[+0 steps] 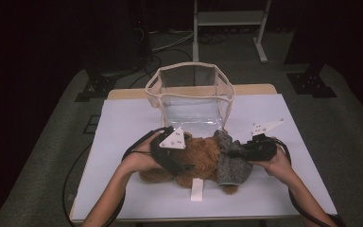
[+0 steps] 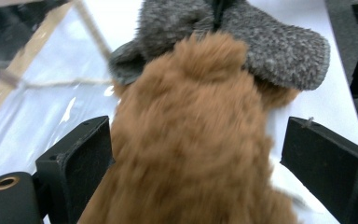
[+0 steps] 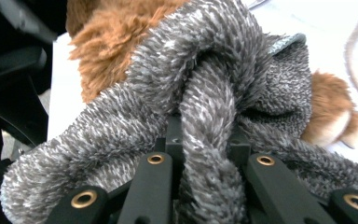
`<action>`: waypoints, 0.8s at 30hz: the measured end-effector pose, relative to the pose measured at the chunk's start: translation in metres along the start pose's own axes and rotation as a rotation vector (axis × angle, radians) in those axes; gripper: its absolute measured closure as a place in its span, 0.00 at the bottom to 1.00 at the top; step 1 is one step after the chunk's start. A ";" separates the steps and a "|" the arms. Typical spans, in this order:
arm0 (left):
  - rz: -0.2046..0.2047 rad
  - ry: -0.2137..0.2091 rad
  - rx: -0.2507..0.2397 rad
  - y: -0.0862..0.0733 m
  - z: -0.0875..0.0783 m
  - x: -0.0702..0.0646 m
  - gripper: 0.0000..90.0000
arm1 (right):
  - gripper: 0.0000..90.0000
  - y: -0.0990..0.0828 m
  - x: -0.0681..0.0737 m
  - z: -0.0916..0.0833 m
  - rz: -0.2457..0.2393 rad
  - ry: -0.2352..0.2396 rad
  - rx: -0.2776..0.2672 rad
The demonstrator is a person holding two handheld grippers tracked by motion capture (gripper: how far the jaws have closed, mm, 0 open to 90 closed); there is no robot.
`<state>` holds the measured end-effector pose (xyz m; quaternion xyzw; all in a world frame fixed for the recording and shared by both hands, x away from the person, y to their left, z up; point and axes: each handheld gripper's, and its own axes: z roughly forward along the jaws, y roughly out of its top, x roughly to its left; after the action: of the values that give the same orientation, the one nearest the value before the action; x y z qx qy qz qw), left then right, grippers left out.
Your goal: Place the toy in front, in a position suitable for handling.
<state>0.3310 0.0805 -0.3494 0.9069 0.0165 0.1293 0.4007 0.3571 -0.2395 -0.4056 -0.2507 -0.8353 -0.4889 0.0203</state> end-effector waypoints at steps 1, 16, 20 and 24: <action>0.016 -0.001 0.010 0.004 0.005 -0.001 0.09 | 0.85 -0.001 -0.001 -0.003 0.003 -0.001 -0.006; 0.112 0.009 0.233 0.028 0.073 -0.005 0.02 | 0.85 -0.007 -0.008 -0.008 0.019 -0.006 -0.003; 0.174 0.058 0.320 0.029 0.088 -0.006 0.04 | 0.85 -0.008 -0.009 -0.007 0.024 -0.013 0.008; 0.172 0.063 0.298 0.029 0.080 -0.004 0.33 | 0.85 -0.009 -0.010 -0.009 0.030 -0.018 0.003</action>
<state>0.3451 0.0023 -0.3803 0.9497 -0.0296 0.1878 0.2488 0.3600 -0.2548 -0.4111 -0.2676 -0.8324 -0.4849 0.0206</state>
